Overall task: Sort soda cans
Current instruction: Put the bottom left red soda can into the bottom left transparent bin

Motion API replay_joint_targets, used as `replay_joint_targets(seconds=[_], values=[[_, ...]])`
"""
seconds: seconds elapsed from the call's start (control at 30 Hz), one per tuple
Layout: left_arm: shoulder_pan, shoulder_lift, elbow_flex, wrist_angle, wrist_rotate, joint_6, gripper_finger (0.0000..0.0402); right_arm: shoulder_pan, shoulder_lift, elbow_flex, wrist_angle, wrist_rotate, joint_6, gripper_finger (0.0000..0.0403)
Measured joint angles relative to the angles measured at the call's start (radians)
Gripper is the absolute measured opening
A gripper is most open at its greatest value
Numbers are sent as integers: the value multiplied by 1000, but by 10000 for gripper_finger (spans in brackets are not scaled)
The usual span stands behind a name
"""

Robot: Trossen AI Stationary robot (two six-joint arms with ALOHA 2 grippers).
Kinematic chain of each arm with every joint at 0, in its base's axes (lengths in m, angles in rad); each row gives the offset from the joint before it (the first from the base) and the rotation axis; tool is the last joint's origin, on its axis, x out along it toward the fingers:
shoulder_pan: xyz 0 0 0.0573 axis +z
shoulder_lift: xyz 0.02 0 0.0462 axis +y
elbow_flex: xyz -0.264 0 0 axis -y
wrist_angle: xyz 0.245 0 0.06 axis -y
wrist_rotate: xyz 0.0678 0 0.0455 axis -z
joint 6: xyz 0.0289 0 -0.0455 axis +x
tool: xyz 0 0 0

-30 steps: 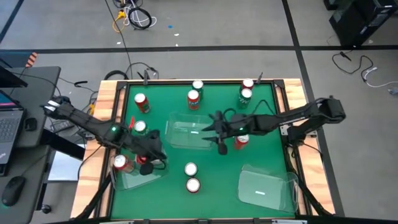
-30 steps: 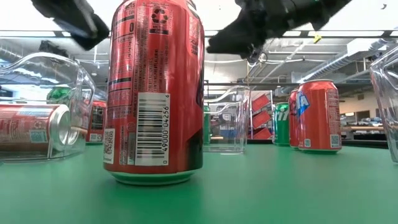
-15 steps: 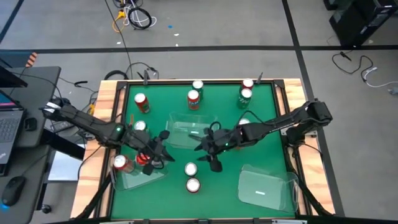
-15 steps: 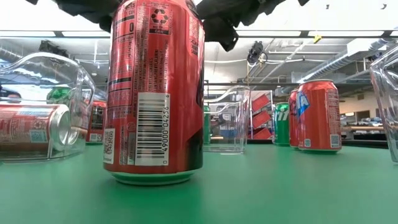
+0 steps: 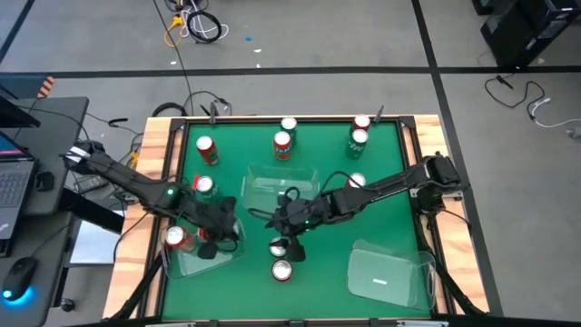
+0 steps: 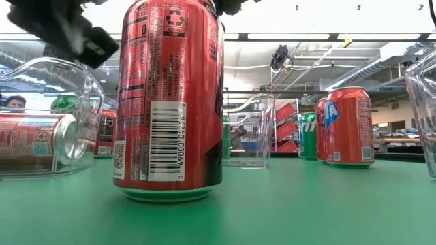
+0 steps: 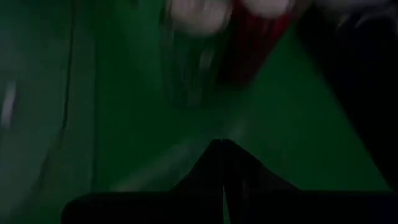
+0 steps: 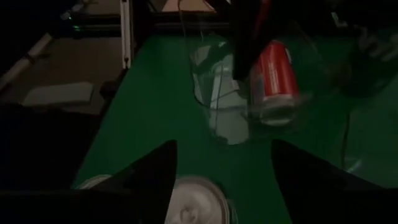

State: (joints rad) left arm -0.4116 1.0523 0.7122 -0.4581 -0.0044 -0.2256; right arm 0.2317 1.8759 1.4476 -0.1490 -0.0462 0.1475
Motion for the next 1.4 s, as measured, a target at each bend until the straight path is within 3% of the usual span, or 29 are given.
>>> replay_joint_targets(seconds=[0.27,0.43,0.63,0.83,1.1,1.4], values=[[-48,22,142,-427,-83,-250,0,28,20,84,-67,9,-43,263],[-58,87,144,-549,36,-388,10,35,20,85,-82,20,-43,271],[-76,178,145,-557,73,-359,59,35,20,85,-95,20,-51,272],[-75,238,147,-554,8,-328,132,35,20,85,-96,20,-65,271],[-73,248,192,-543,-6,-361,219,37,20,85,-117,20,-62,270],[-65,264,232,-617,-77,-362,244,41,20,85,-123,20,-61,271]])
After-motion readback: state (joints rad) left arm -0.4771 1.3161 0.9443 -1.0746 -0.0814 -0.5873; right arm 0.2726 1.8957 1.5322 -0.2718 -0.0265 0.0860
